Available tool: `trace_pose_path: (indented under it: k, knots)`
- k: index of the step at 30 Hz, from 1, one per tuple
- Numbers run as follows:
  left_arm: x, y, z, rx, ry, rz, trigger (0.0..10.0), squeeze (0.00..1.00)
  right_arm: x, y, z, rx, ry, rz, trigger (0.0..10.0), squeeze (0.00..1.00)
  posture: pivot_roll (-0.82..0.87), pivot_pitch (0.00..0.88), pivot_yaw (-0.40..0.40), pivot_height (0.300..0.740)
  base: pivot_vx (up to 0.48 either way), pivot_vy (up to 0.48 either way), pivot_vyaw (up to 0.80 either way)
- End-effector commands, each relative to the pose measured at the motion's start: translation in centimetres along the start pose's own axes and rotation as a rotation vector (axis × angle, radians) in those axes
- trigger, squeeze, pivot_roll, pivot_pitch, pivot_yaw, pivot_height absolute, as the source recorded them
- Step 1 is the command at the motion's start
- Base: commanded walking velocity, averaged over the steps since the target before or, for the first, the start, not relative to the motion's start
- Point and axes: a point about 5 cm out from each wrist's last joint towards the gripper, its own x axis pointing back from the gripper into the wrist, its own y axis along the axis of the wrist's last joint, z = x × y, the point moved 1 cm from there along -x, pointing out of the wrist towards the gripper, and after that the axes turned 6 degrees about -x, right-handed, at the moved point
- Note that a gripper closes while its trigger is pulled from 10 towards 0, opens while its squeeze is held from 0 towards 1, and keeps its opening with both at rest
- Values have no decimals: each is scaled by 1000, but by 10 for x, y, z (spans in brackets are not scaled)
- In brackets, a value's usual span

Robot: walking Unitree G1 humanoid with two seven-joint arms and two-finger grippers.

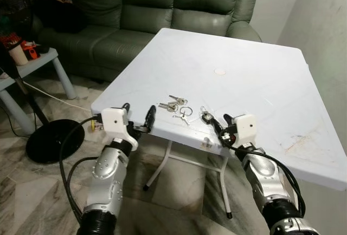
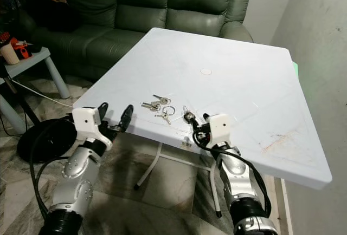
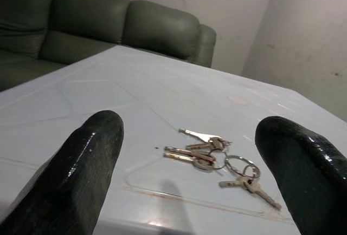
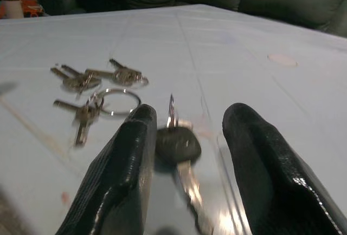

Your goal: Hang keys on a hook

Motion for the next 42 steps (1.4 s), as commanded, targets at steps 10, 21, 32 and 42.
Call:
trace_pose_path:
  k: [10,21,32,42]
  knots:
    - [4,2,-17,-15,-41,11,10000,0,-20,26,5,61,-5,3,10000,0,92,0,-80,732,0,0,0]
    - [15,0,-38,-6,-94,27,10000,0,-27,36,11,118,-14,34,10000,0,92,42,-87,732,0,0,0]
    - [23,1,-47,12,-103,45,10000,0,-31,37,18,130,-39,59,10000,0,97,90,-90,732,0,0,0]
    - [35,2,-52,29,-97,68,10000,0,-32,35,25,114,-46,75,10000,0,113,156,-87,732,0,0,0]
